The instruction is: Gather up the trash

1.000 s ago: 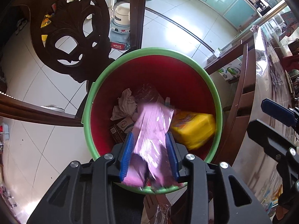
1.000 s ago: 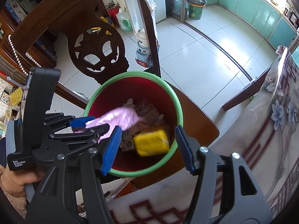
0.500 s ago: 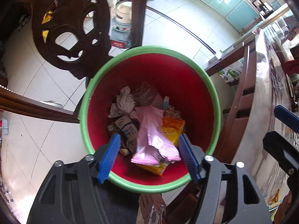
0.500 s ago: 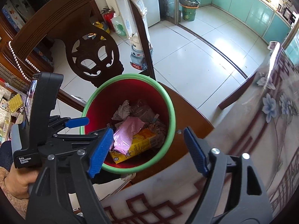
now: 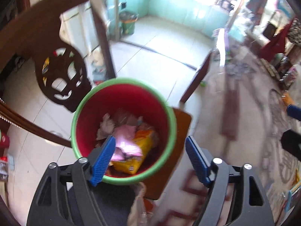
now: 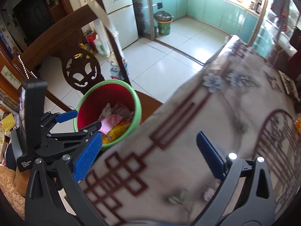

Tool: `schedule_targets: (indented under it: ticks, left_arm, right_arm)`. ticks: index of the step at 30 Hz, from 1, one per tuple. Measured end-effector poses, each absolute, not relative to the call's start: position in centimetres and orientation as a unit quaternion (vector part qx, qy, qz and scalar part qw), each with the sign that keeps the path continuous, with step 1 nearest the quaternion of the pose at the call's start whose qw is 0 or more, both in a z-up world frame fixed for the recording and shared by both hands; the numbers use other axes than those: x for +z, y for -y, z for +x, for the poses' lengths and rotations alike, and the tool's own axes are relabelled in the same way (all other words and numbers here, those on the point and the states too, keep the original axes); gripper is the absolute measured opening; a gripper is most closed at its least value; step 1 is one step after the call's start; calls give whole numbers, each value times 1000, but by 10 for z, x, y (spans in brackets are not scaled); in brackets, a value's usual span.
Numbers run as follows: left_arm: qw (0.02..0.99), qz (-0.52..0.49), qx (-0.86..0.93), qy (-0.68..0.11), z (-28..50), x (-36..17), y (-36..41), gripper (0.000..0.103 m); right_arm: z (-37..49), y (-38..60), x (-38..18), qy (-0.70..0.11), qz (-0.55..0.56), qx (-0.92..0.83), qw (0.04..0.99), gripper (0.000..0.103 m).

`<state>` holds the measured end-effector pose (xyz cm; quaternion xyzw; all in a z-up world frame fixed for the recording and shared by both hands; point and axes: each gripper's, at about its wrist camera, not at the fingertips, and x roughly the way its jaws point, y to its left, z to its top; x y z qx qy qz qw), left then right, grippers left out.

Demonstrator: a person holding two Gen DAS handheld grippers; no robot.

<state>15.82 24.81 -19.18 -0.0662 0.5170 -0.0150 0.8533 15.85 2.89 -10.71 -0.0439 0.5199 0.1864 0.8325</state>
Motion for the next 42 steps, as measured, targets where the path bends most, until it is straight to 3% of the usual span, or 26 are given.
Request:
schedule_targets:
  ticks: [11, 17, 26, 42]
  left_arm:
    - [902, -49, -132, -407, 131, -73, -140, 94]
    - [921, -43, -159, -354, 115, -31, -106, 95]
    - [964, -30, -114, -240, 89, 13, -92, 95]
    - [976, -10, -70, -207, 68, 28, -79, 95]
  right_arm:
    - [103, 91, -42, -461, 27, 78, 884, 98]
    - [72, 131, 6, -383, 55, 36, 921, 98]
    - [25, 171, 62, -204, 70, -61, 974, 98]
    - [7, 173, 58, -206, 60, -101, 972, 98]
